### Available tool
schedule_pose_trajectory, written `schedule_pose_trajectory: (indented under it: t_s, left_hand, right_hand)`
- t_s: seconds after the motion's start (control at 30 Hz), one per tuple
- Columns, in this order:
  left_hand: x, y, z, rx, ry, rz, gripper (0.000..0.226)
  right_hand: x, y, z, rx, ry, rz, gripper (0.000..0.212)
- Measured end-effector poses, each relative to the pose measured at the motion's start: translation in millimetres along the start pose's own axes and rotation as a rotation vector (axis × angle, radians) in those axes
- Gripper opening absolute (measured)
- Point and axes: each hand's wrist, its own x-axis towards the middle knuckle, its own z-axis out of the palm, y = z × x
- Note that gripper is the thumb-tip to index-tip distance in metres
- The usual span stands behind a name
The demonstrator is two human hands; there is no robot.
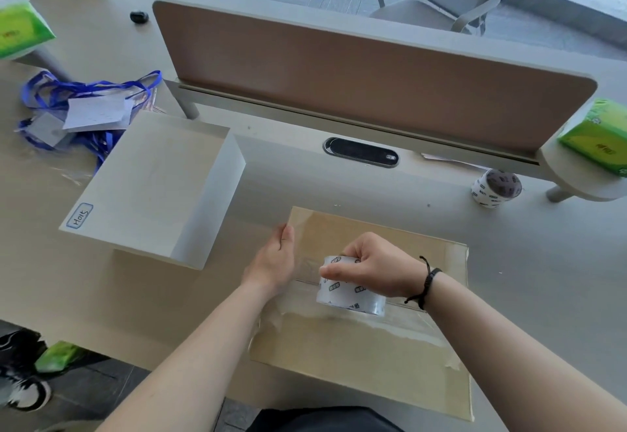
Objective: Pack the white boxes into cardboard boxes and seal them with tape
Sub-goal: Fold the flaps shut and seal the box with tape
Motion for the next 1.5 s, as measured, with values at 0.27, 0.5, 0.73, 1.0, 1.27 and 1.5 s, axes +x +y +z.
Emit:
schedule_pose_trajectory:
  t_s: [0.27,0.5,0.73,1.0,1.27,1.5]
  left_hand:
    - [3.6,-2.4,2.0,-0.026,0.003,-0.01,0.061]
    - [5.9,-4.4,0.8,-0.004,-0.008,-0.01,0.074]
    - [-2.8,4.4,2.8,0.036,0.08,-0.015,0.056]
    - [-13.8,20.1,12.5,0.159,0.192,-0.041,0.048]
    - [-13.4,19.3,13.2,0.147,0.186,-0.041,0.052]
    - [-12.3,19.5,13.3,0.131,0.177,-0.044,0.054]
  right_hand:
    - [-8.1,7.8,-10.5,-0.114,-0.008,0.085,0.062]
    - [-25.0,20.8,-22.2,-0.246,0.046,0.081,0.073]
    - [-45.8,55.4,-36.4,0.171,-0.031,-0.09,0.05]
    - [-49.4,52.9,-29.3,0.162,0.055,-0.093,0.05]
    - [-64.9,48.8,-38.4,-0.384,0.223,0.06,0.064]
    - [-73.7,82.2,-55.1,0.127,0.048,-0.002,0.082]
